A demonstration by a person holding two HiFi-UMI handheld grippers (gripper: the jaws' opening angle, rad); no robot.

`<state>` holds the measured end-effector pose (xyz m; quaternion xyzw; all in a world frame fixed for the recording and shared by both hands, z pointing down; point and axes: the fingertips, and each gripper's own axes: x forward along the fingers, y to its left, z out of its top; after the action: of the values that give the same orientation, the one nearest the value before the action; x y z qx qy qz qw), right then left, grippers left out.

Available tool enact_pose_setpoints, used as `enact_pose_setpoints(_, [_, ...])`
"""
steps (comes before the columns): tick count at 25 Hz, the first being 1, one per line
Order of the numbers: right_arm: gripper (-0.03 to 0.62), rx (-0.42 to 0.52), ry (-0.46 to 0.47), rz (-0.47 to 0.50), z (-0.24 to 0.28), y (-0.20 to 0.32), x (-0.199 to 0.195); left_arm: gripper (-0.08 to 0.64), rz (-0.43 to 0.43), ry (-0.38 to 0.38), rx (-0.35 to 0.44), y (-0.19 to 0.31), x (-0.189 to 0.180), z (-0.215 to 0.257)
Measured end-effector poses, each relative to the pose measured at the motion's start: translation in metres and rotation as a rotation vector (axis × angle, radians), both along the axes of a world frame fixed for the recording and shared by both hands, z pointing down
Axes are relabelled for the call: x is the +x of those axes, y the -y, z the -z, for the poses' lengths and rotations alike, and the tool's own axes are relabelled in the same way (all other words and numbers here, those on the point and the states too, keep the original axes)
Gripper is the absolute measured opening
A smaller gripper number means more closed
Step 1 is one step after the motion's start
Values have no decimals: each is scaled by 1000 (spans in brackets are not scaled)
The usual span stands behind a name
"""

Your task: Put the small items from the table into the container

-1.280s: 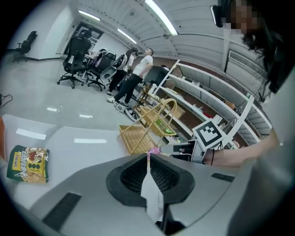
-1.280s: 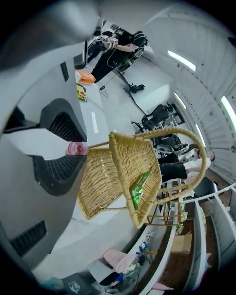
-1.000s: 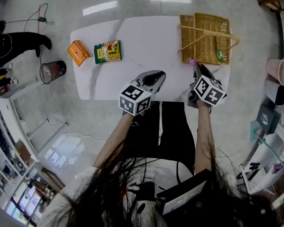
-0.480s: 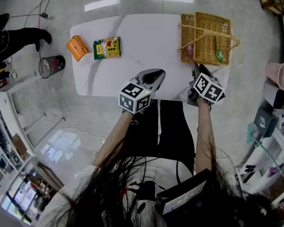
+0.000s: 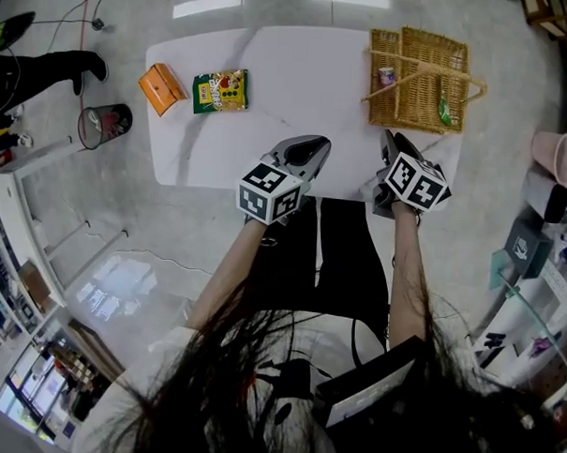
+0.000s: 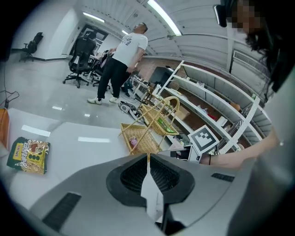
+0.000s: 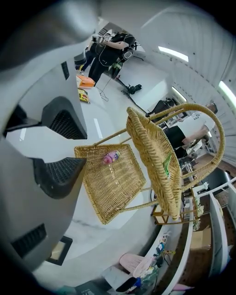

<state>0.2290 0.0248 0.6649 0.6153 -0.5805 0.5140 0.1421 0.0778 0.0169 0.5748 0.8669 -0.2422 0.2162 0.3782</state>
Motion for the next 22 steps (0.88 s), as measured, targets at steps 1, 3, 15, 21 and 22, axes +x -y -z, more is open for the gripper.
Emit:
enact_pose_setpoints(1, [131,0,7,6,0,-1,-4,14,2,-1,1,0,-2,1])
enact_pose_setpoints(3, [117,0,15,16,1,-2,-13,14,8,-2,4,1,-8,2])
enact_pose_setpoints(15, [20,52,83,158,33,6,-88,14,79,7,9,10,-53,4])
enact_pose_setpoints(21, [15,56,105,267,43,8,-132,14,127,7,6,13,-77,5])
enact_pose_setpoints(22, [15,57,107,285,44,8,-139,14,133,7,5,13,-82,5])
